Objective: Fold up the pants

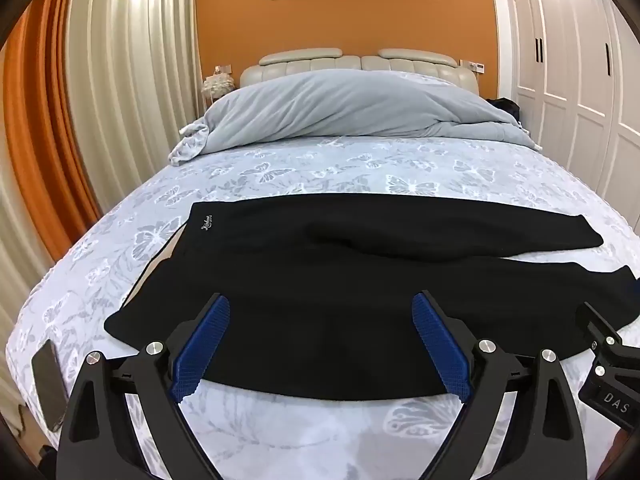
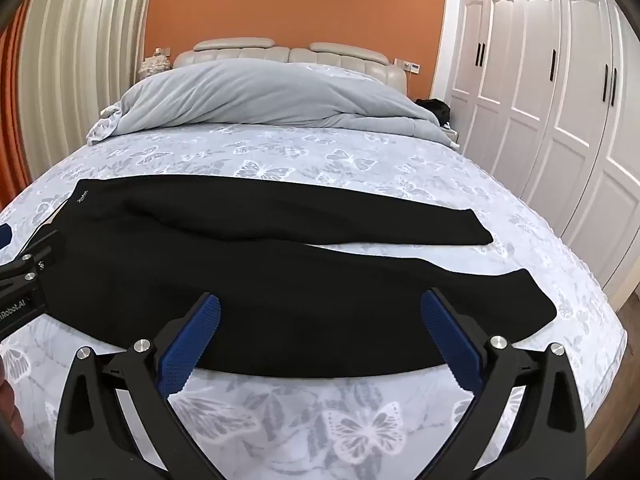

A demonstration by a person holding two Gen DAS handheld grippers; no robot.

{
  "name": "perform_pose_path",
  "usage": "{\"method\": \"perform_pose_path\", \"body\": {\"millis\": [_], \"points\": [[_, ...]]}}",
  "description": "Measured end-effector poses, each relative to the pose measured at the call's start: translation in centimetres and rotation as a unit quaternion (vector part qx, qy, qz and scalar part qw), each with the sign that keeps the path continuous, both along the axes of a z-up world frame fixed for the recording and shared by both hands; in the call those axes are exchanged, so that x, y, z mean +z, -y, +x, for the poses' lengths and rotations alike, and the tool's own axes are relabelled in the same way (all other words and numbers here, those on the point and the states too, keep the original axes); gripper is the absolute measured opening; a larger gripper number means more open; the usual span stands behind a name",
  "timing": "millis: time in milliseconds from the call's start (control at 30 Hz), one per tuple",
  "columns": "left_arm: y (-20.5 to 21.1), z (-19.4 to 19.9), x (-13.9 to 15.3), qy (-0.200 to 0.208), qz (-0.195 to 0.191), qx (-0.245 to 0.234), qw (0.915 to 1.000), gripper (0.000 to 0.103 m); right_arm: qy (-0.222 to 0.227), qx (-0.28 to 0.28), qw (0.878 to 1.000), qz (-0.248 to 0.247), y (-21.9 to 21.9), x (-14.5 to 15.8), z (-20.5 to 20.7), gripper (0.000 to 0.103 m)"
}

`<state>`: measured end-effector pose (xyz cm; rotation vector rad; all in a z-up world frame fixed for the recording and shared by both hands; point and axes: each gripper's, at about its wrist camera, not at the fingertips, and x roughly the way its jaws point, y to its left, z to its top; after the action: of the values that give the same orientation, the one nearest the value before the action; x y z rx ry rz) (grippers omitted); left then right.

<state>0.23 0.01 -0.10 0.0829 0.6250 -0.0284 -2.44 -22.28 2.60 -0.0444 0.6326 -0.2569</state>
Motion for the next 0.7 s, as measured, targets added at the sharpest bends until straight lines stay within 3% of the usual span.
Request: {"method": "perform_pose_path", "body": {"millis": [133, 700], "points": [[-0.2, 0.6, 0.4, -0.003, -0.002, 0.005, 1.0, 0.091, -0.012, -0.002, 1.0, 0.029, 1.1, 0.5, 0.7, 0.098], [-0.3, -0.5, 0.9, 0.022, -0.003, 0.006, 0.9997, 0.091, 0.008, -0.016, 1.0, 0.007, 0.1, 0.4, 0.1, 0.098]]}}
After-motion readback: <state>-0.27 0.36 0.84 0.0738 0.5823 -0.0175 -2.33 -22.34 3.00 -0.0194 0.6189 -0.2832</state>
